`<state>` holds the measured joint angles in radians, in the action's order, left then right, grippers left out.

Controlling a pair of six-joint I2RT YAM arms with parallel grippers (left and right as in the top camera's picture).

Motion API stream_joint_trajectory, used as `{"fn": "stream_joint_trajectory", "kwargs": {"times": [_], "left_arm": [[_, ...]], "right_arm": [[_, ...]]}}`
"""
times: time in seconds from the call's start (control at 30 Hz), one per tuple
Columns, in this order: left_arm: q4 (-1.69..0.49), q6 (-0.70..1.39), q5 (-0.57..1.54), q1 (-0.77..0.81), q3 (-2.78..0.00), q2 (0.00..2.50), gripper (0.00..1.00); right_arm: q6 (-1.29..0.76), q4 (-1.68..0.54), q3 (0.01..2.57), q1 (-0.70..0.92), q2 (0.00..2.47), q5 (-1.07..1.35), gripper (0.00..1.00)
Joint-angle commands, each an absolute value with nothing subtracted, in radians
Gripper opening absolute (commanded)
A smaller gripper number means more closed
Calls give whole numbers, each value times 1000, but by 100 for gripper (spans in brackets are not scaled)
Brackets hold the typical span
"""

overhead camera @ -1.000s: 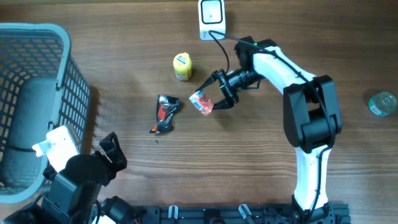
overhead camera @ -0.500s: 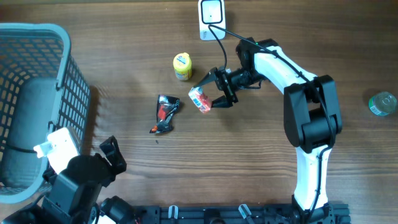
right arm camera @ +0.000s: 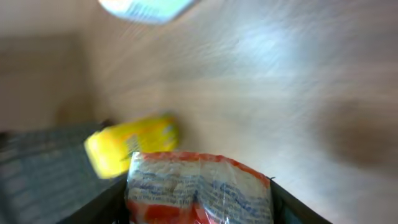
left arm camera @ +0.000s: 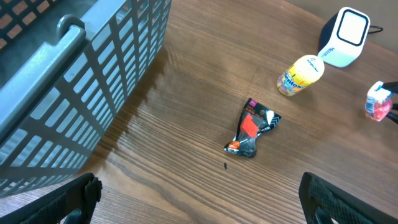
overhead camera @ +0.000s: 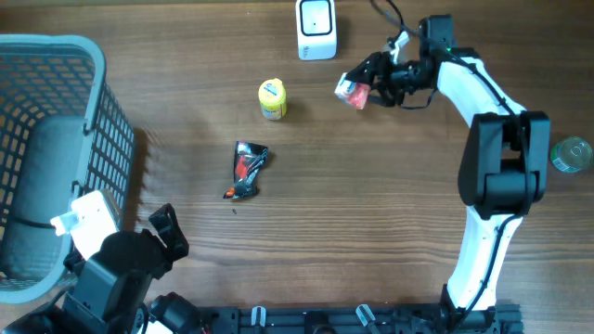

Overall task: Scan the item barcode
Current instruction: 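Carry the red-and-white box with the right gripper to the white scanner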

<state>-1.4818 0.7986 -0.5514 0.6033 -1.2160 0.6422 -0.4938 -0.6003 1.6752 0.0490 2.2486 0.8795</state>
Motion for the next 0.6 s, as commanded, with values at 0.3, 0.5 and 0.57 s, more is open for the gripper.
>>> {"fn": "stream_joint_trajectory", "kwargs": {"times": [0.3,0.5,0.57], "left_arm": [[-1482,800,-552,604,-1208,643,100],[-1482,800,-596,604,-1208,643,100],[-1482,800,-598,604,-1208,643,100]], "right_arm": [[-287,-216,1702,270,2082,-68,70],[-175,15,1702,308,2091,-132,70],[-176,80,1702,308,2104,-129,70]]}}
